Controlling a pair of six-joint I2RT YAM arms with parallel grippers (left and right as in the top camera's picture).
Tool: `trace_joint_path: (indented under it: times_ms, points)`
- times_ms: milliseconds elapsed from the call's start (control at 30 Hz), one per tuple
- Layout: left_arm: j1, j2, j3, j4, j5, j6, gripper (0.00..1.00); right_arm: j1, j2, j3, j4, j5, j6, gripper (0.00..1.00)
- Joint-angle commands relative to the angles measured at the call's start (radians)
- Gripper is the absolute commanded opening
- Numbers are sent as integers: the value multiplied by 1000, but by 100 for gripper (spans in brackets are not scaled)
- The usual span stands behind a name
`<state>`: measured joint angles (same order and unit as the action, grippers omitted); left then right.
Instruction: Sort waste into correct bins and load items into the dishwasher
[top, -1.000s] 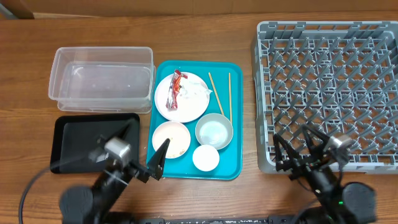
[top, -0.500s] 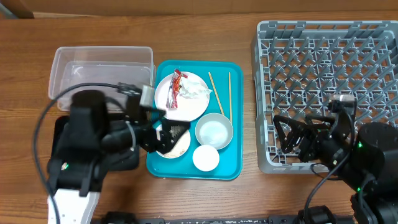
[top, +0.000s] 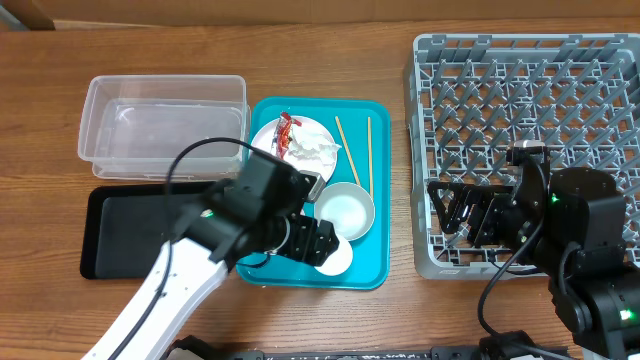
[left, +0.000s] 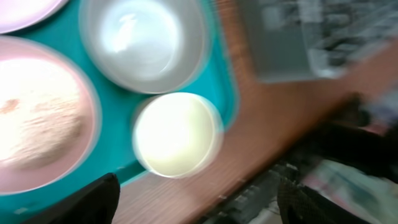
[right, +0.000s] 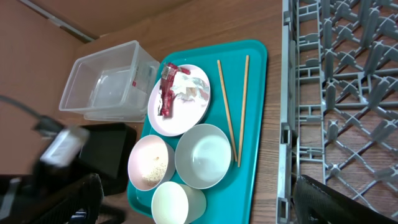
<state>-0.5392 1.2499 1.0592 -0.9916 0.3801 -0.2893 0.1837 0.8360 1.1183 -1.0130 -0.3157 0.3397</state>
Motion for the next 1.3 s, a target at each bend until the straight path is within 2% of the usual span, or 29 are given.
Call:
trace_joint_path:
  times_ms: [0, 100, 167, 267, 300, 333, 400, 533, 633, 733, 900, 1000, 1133, 1267]
  points:
    - [-84, 104, -5, 39, -241, -108, 81, -2, -8, 23, 9, -8, 5, 100]
    - [-140, 194, -5, 62, -275, -156, 76, -2, -8, 23, 11, -8, 5, 100]
    - [-166, 253, -5, 56, -286, -178, 70, -2, -8, 23, 10, -8, 5, 100]
    - [-193, 318, -5, 37, -299, -211, 50, -2, -8, 23, 8, -8, 5, 100]
    - [-195, 331, -5, 30, -304, -227, 46, -2, -8, 23, 8, -8, 5, 100]
    - [-195, 349, -5, 26, -309, -261, 26, -2, -8, 23, 9, -8, 5, 100]
    - [-189, 345, -2, 27, -316, -281, 4, -2, -8, 23, 9, -8, 5, 100]
    - [-162, 298, 53, -32, -292, -282, 4, -2, -8, 23, 13, -8, 5, 100]
    - [-122, 245, 109, -70, -207, -198, 4, -2, -8, 23, 11, -8, 5, 100]
    - [-34, 183, 158, -77, -4, -72, 4, -2, -8, 22, 11, -12, 5, 100]
    - [199, 126, 185, -37, 469, 85, 4, -2, -8, 22, 24, -67, -1, 100]
    - [327, 137, 184, -16, 760, 165, 4, -2, -4, 20, 82, -246, -100, 100]
    - [384, 153, 184, -21, 986, 229, 4, 14, 36, 20, 179, -463, -113, 97]
    - [381, 154, 184, 1, 1140, 269, 4, 79, 96, 20, 246, -595, -167, 97]
